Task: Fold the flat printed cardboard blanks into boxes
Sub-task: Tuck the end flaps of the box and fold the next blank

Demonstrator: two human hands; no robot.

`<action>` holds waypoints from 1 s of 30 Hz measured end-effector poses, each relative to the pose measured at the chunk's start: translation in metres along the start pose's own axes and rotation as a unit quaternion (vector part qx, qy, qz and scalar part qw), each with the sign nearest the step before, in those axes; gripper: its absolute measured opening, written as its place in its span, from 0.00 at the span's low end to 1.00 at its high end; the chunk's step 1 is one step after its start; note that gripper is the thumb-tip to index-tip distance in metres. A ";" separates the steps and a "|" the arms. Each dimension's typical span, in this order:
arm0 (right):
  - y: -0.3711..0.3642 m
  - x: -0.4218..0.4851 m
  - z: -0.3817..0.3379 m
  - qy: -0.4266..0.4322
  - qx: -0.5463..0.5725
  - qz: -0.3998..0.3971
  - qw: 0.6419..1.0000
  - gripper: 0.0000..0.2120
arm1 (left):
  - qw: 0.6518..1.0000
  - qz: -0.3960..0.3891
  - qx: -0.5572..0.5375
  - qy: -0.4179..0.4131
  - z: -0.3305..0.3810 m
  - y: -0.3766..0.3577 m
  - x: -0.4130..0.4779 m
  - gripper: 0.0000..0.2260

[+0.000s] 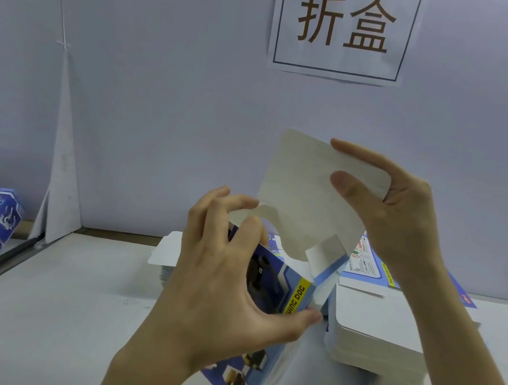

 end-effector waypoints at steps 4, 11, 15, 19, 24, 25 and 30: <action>-0.005 0.002 -0.001 0.009 -0.019 -0.026 0.999 0.16 | 1.000 0.001 0.010 0.000 -0.002 0.000 0.001 0.30; 0.004 0.009 -0.007 -0.081 0.065 -0.052 0.993 0.09 | 1.000 0.026 0.012 -0.012 0.003 -0.002 0.000 0.30; 0.003 0.020 -0.005 -0.164 0.037 -0.029 0.985 0.10 | 0.999 0.022 0.022 -0.013 0.004 -0.008 -0.001 0.31; -0.005 0.012 0.004 -0.316 0.061 -0.094 0.942 0.11 | 0.999 0.018 0.027 -0.009 0.004 -0.008 -0.001 0.31; -0.007 0.009 0.003 -0.335 0.032 -0.144 0.931 0.13 | 0.999 0.037 0.019 -0.011 0.005 -0.005 -0.001 0.31; -0.006 0.010 0.003 -0.331 0.025 -0.140 0.933 0.11 | 0.999 0.040 0.020 -0.011 0.005 -0.005 -0.001 0.31; -0.009 0.008 0.002 -0.301 -0.001 -0.136 0.944 0.07 | 0.998 0.050 0.038 -0.013 0.003 -0.004 0.000 0.31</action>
Point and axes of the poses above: each hand's wrist, its own x-axis towards the middle knuckle, its own y-axis out of the back of the hand, z = x × y, the point moved 6 cm from there along x, towards the middle knuckle, and after that the axes turned 8 degrees about z, right-handed, at the moved point
